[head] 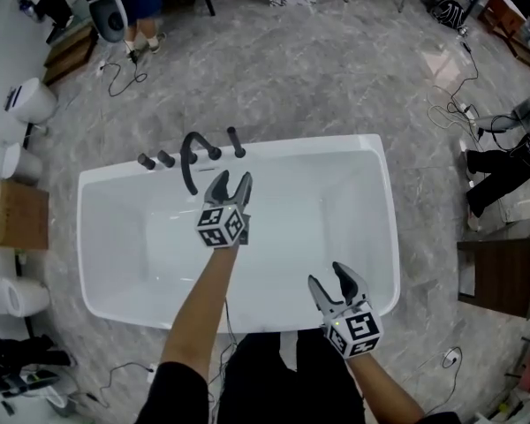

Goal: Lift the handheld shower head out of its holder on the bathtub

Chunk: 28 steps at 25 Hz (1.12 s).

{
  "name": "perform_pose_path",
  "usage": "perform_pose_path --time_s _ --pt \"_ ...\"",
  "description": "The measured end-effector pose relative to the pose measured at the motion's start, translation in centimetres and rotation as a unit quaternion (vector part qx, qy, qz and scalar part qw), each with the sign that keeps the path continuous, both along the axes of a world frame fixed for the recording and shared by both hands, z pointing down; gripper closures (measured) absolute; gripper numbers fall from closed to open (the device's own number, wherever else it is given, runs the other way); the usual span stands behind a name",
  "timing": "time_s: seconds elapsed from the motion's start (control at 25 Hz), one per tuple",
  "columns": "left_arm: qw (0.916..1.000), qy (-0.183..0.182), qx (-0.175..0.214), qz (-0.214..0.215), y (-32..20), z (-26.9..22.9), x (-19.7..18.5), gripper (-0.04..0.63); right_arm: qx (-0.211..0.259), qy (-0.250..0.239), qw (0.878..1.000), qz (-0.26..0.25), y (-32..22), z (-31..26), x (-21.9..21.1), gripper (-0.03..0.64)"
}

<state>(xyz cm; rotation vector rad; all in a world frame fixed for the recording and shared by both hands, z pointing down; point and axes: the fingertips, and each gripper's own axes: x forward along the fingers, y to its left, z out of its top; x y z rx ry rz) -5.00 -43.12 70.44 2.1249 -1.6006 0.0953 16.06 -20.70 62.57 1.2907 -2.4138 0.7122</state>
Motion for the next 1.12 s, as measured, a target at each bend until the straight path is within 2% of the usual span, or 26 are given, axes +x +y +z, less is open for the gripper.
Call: perform_pose_path --time_s 0.36,0.64,0.92,1.12 --pt "0.9995 0.001 -0.027 -0.015 -5.2 4.9 -2.1 0.364 -0.013 0.004 1.0 -0.002 -0.3 2.9 -2.2 0.4" --pt "0.9986 -0.03 -0.042 0.003 -8.3 8.5 -2.3 0.364 -0.034 0.008 0.999 -0.006 1.0 6.1 -2.8 0.4" --pt "0.9977 -0.04 -0.054 -0.006 -10.9 10.8 -3.4 0.364 -0.05 0.007 0.999 -0.008 2.1 8.5 -3.7 0.4" --pt "0.9964 -0.062 -0.059 -0.003 -12.5 12.0 -4.0 0.364 -0.06 0.013 0.998 -0.015 2.7 9.7 -4.2 0.4"
